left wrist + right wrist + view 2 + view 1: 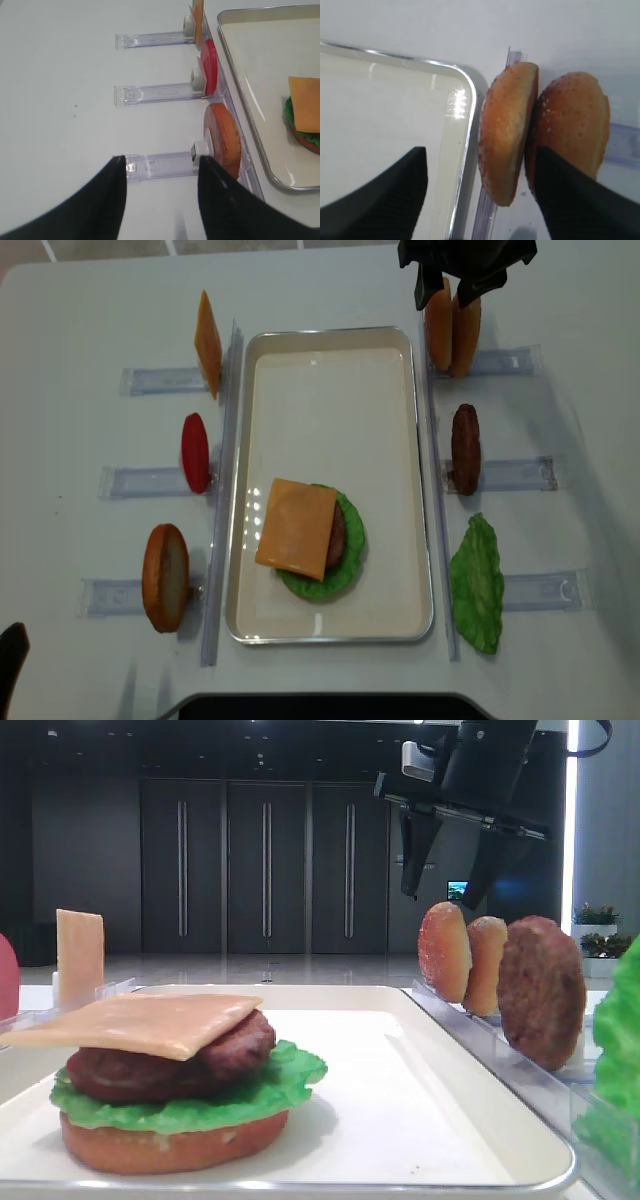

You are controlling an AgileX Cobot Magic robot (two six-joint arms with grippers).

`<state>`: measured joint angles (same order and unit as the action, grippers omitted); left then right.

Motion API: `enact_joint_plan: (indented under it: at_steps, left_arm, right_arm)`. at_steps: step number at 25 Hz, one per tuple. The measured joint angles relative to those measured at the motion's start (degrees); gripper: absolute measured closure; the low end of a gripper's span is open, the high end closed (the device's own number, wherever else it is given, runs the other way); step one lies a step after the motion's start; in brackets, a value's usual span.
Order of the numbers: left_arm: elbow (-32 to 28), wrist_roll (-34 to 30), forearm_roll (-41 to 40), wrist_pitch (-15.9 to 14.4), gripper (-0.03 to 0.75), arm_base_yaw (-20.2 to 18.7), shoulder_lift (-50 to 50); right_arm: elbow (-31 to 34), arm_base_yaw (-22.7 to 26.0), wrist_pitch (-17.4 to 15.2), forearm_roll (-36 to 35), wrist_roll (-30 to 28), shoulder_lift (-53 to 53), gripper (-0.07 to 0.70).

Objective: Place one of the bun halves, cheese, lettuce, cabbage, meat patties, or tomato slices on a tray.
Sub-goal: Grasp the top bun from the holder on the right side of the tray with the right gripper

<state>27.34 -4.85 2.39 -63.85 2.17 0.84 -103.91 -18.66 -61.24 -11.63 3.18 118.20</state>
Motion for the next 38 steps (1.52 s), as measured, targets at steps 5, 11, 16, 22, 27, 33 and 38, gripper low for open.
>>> enact_joint_plan:
  at_steps: [5,11,16,22,27,33,38]
  left_arm:
    - [0.0,0.0,0.0,0.0,0.375,0.0,0.0]
    - [0.0,0.0,0.0,0.0,0.412,0.0,0.0]
    - [0.0,0.1,0.0,0.0,0.443,0.0,0.0]
    - [0.0,0.1,0.0,0.0,0.490,0.0,0.0]
    - [0.0,0.1,0.0,0.0,0.523,0.0,0.0]
    - [0.0,0.2,0.0,0.0,0.563,0.0,0.0]
    - [0.0,0.2,0.0,0.0,0.599,0.0,0.0]
  right_arm:
    - [0.0,0.0,1.2,0.0,-0.2,0.9,0.190]
    - [0.0,0.0,2.1,0.0,-0.6,1.3,0.190]
    - [0.0,0.0,2.1,0.0,-0.6,1.3,0.190]
    - [0.0,0.0,1.9,0.0,-0.6,2.8,0.191]
    - [0.0,0.0,2.0,-0.1,-0.7,3.2,0.200]
    - [0.0,0.0,2.0,1.7,-0.7,3.2,0.311]
    - [0.0,-0.1,1.8,2.7,-0.6,3.2,0.428]
